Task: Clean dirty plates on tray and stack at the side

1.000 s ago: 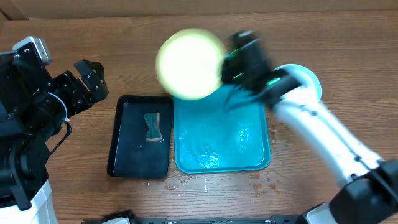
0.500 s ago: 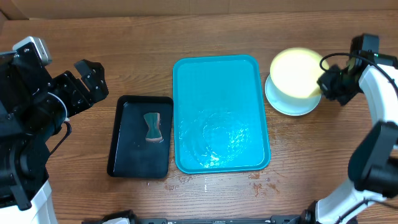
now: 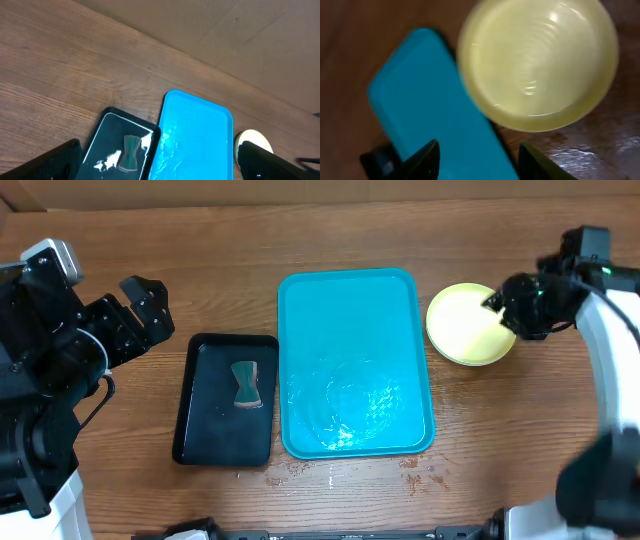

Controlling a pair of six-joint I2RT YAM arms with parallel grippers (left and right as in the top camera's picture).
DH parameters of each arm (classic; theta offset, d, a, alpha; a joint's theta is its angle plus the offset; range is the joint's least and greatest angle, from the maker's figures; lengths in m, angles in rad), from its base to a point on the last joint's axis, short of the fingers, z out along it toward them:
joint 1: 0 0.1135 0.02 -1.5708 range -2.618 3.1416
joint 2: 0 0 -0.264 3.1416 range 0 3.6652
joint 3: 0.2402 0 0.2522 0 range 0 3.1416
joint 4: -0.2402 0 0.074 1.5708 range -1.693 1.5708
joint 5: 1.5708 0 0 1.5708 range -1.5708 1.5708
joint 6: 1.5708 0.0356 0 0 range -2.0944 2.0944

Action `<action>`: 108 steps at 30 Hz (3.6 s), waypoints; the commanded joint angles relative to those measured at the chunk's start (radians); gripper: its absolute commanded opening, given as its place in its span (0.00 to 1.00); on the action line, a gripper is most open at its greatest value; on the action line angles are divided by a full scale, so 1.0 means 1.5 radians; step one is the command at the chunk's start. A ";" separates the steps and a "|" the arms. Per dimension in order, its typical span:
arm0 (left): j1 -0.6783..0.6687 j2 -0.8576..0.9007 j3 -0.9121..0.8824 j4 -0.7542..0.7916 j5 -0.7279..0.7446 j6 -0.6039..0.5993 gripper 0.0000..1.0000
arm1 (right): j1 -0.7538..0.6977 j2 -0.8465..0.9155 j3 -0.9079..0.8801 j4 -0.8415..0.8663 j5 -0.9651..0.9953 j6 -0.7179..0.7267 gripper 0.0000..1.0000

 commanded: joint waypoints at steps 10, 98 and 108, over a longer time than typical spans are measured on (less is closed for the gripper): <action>0.004 0.002 0.005 0.001 -0.004 0.015 1.00 | 0.285 -0.402 0.015 0.000 -0.077 -0.126 0.99; -0.111 -0.185 -0.269 0.199 -0.193 0.050 1.00 | 0.152 -1.101 -0.984 0.664 0.178 -0.143 1.00; -0.131 -0.564 -0.819 0.617 -0.141 0.102 1.00 | 0.152 -1.101 -0.984 0.664 0.178 -0.143 1.00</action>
